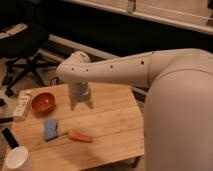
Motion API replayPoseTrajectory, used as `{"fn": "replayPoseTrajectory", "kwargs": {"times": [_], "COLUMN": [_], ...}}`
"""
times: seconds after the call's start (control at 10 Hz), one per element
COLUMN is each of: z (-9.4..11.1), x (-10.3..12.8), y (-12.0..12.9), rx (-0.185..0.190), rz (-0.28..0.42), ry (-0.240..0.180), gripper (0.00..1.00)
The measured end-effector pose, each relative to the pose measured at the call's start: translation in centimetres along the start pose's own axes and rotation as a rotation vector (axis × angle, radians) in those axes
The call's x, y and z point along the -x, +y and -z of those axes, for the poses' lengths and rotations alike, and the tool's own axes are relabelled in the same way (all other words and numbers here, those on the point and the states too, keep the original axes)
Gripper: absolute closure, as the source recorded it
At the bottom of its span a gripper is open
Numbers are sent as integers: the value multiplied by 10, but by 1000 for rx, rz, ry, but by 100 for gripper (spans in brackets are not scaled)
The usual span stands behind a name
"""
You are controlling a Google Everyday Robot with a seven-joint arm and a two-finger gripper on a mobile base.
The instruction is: Pick up the ceramic bowl
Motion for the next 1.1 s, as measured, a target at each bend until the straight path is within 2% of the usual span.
{"fn": "replayPoseTrajectory", "kwargs": {"times": [0.2, 0.4, 0.5, 0.7, 0.9, 1.1], "z": [19, 26, 23, 11, -10, -29], "x": [25, 40, 47, 57, 75, 90], "y": [38, 76, 101, 135, 159, 169], "rx": [40, 55, 55, 55, 49, 32], "rz": [43, 94, 133, 181, 206, 216], "ry": [-68, -104, -118, -129, -134, -127], "gripper": [35, 35, 35, 35, 35, 35]}}
